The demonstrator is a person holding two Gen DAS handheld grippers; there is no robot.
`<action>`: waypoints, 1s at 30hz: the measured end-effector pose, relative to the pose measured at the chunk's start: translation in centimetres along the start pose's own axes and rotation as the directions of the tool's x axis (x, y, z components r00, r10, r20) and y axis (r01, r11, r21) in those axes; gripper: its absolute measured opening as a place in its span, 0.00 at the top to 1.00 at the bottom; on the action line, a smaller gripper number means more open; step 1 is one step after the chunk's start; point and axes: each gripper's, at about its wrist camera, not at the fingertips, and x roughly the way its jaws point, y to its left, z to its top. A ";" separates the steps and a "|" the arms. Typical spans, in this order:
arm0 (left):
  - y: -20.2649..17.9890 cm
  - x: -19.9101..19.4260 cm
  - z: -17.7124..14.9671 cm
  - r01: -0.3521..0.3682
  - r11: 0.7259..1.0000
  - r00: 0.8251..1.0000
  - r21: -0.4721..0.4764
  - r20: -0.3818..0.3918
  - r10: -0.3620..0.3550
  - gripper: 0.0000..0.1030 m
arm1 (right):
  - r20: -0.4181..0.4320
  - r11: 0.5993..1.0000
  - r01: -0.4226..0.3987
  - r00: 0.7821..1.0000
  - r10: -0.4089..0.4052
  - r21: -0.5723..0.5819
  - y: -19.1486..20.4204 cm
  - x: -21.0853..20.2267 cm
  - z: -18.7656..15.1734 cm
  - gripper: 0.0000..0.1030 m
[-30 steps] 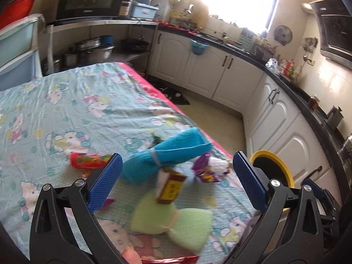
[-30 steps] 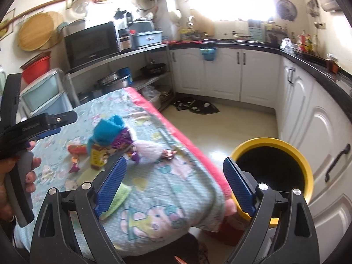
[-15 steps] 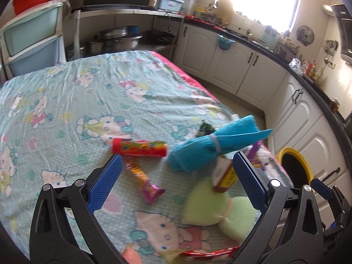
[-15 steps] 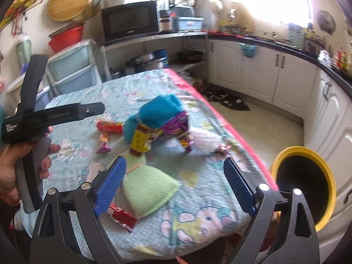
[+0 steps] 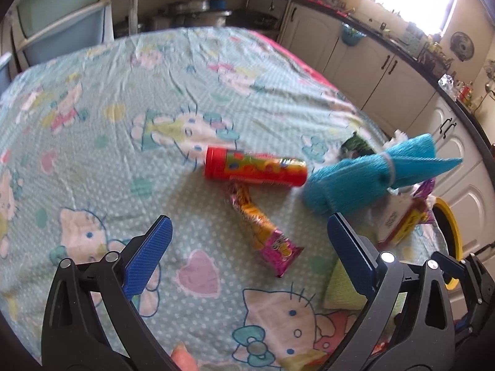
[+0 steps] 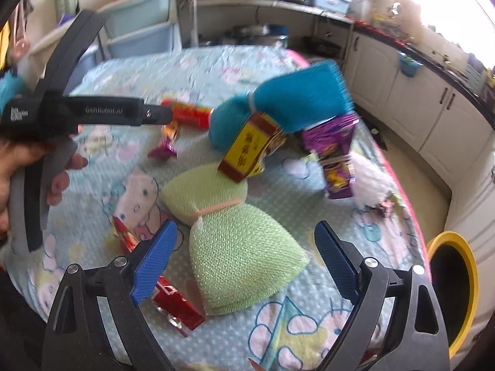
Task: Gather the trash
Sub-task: 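Move both tools back over the bed toward the remaining items, then grasp the green mesh scrubber with the right tool while the left tool grasps the snack wrapper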
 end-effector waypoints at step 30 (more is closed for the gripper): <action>2.6 0.0 -0.3 0.080 0.996 0.994 -0.038 -0.075 -0.083 0.92 | -0.004 0.991 -0.131 0.991 0.131 -0.028 1.0 -0.8 -0.4 0.31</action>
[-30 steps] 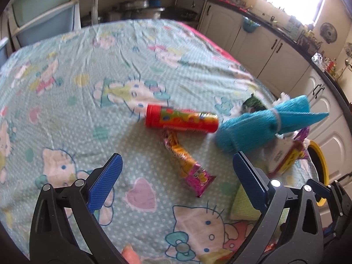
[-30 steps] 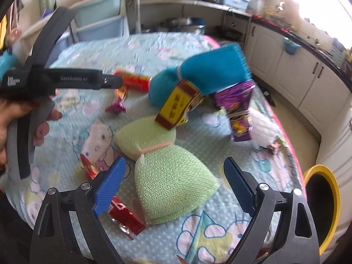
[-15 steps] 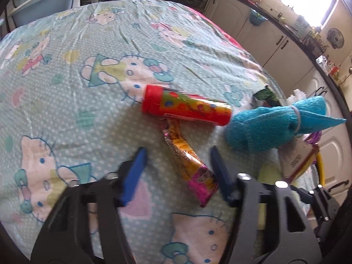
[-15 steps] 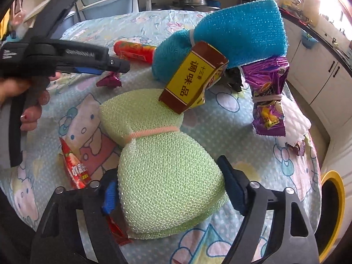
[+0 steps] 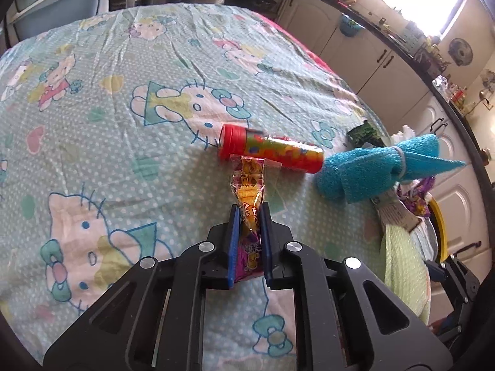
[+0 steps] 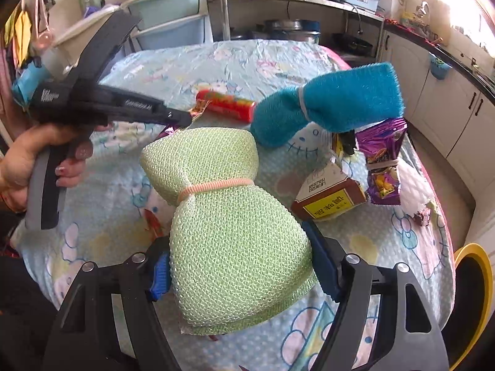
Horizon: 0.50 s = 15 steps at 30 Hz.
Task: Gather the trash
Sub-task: 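Grasp the green mesh scrubber with the right tool while the left tool grasps the snack wrapper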
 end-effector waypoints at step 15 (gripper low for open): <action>-5.8 -4.9 -1.0 0.088 0.985 0.992 0.149 0.077 -0.100 0.92 | 0.086 0.989 0.065 0.993 -0.076 0.132 -2.6 -5.0 -0.8 0.31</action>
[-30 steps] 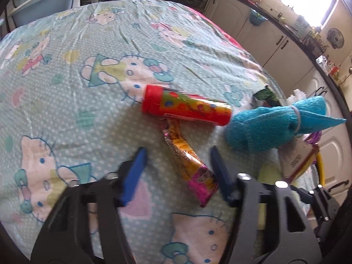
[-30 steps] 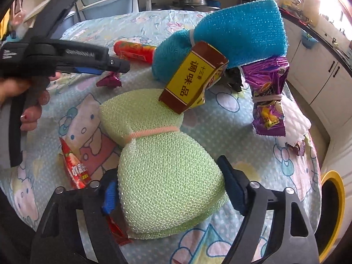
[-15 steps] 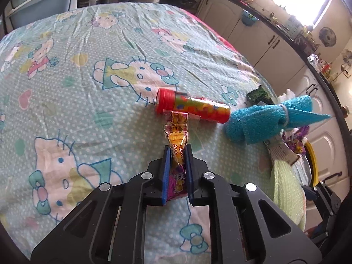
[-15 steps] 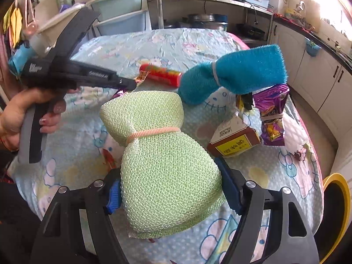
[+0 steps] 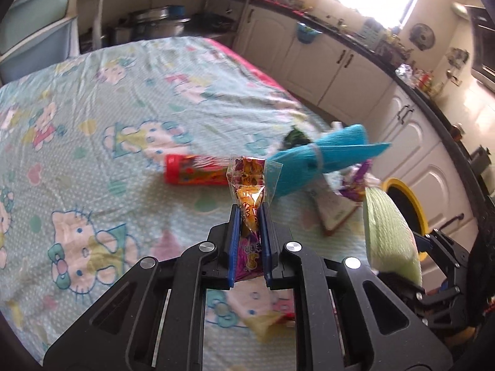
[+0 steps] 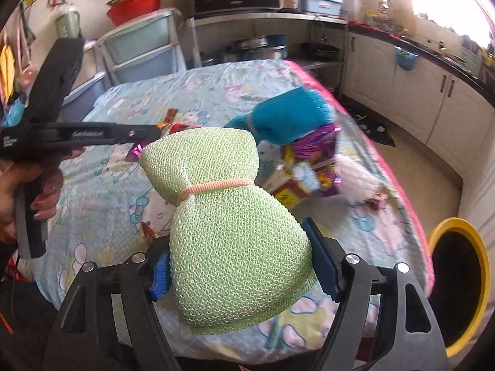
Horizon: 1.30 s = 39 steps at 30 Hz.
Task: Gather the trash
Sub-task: 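Grasp the green mesh scrubber with the right tool while the left tool grasps the snack wrapper, then carry scrubber and wrapper over the yellow bin and open both tools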
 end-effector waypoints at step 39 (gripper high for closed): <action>-23.5 3.6 1.8 0.267 0.884 0.961 0.384 -0.042 -0.272 0.92 | 0.127 0.847 0.316 0.907 -0.402 0.427 -15.7 -13.7 -5.6 0.30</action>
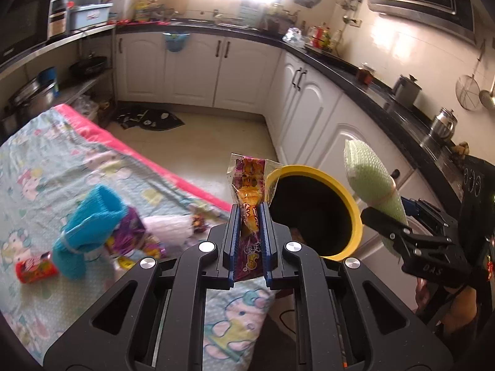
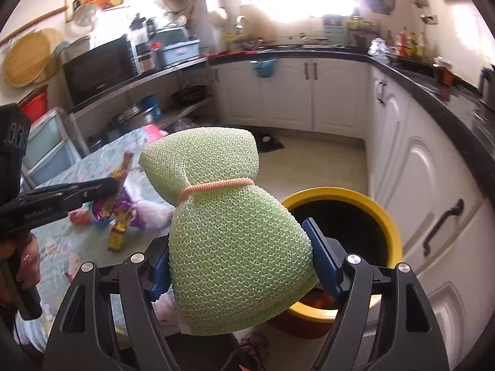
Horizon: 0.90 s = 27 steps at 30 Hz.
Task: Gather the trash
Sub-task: 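Carry scrubber and wrapper over the yellow bin and open both tools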
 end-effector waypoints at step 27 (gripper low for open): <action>-9.8 15.7 2.1 0.141 0.986 0.963 0.091 -0.246 -0.115 0.91 | -0.126 0.947 0.219 0.973 -0.194 0.236 -12.6 5.1 -2.5 0.28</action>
